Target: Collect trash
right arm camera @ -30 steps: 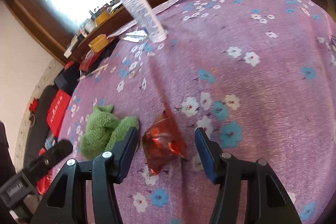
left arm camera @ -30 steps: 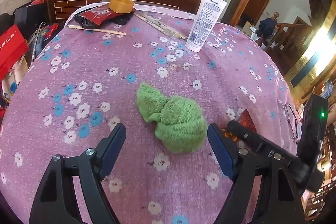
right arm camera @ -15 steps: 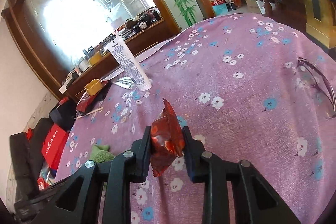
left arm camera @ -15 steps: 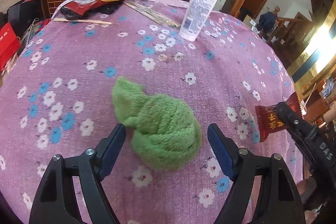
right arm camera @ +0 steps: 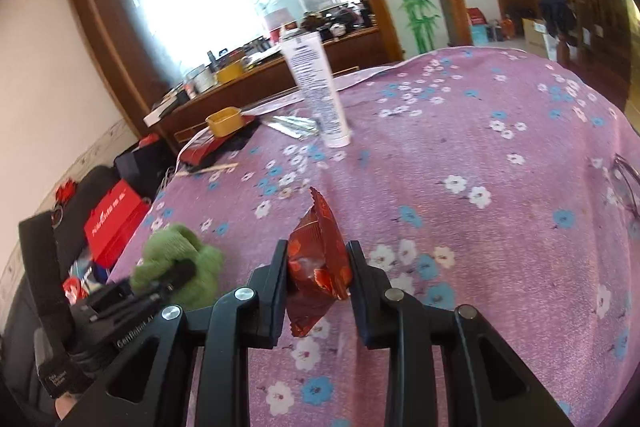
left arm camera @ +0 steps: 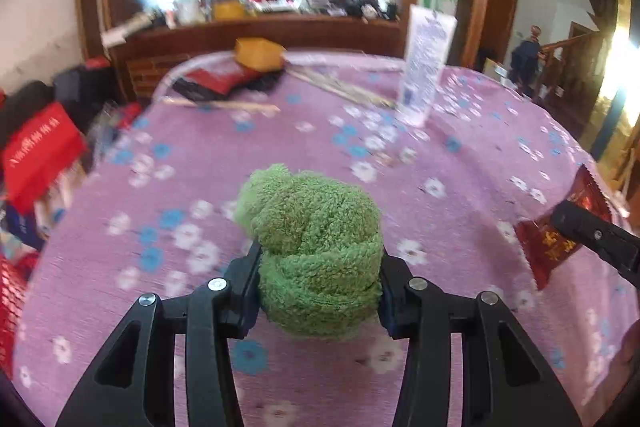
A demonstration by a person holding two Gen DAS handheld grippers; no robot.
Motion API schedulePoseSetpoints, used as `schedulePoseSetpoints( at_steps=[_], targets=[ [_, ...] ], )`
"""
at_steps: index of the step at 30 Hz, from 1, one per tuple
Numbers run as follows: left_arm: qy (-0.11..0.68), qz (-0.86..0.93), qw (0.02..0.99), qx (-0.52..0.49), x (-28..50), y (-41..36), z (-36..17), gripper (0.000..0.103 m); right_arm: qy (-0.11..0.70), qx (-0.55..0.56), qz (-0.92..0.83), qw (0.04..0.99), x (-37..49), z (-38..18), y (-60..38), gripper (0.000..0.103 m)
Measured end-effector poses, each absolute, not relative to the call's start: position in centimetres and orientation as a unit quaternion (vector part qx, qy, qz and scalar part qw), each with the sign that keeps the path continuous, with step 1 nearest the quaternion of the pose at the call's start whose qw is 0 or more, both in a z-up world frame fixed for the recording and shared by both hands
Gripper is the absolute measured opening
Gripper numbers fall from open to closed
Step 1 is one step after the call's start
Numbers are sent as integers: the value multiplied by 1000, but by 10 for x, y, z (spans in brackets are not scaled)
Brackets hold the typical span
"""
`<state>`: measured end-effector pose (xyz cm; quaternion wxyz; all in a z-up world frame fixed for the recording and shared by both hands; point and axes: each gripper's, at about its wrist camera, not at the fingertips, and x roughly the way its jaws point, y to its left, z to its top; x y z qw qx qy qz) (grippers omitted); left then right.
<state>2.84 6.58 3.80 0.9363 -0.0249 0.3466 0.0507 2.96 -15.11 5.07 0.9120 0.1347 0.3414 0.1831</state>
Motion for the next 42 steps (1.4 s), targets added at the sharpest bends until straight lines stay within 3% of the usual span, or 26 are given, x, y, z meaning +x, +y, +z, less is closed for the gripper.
schedulePoseSetpoints(
  at_steps=[8, 42],
  targets=[
    [318, 69, 945, -21, 22, 73, 45, 45, 347, 85, 177, 917, 26, 46, -133, 30],
    [308, 83, 948, -21, 18, 71, 48, 46, 334, 84, 159, 925, 24, 50, -140, 30]
  ],
)
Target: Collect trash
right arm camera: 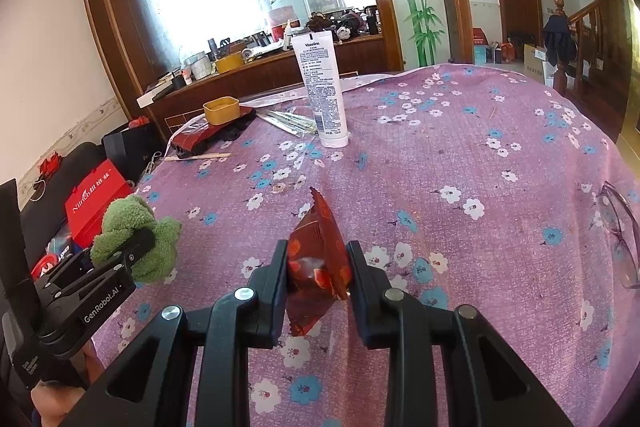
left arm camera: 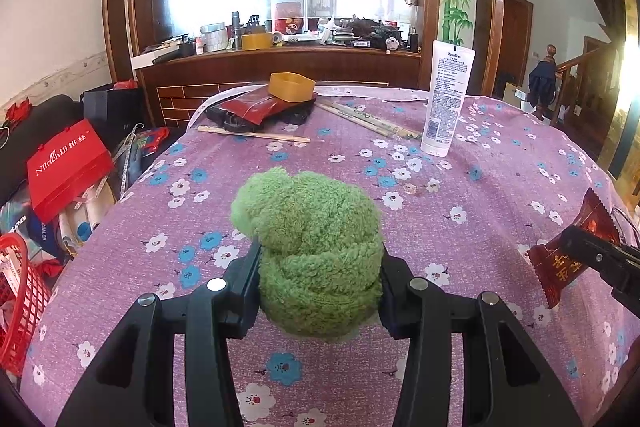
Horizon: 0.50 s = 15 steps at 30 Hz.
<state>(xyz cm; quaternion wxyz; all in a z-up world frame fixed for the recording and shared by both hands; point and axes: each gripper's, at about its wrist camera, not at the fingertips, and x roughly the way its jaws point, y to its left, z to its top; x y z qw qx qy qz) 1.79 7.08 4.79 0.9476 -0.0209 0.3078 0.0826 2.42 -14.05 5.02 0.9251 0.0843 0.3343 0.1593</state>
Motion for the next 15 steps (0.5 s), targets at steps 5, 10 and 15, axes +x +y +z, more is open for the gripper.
schedulePoseSetpoints(
  at_steps=[5, 10, 15],
  targets=[
    [307, 83, 948, -20, 18, 71, 48, 46, 335, 83, 159, 925, 24, 50, -140, 30],
    [304, 84, 949, -19, 17, 71, 49, 46, 335, 83, 159, 925, 24, 50, -140, 30],
    [303, 84, 949, -19, 17, 70, 50, 46, 334, 83, 159, 925, 24, 50, -140, 30]
  ],
)
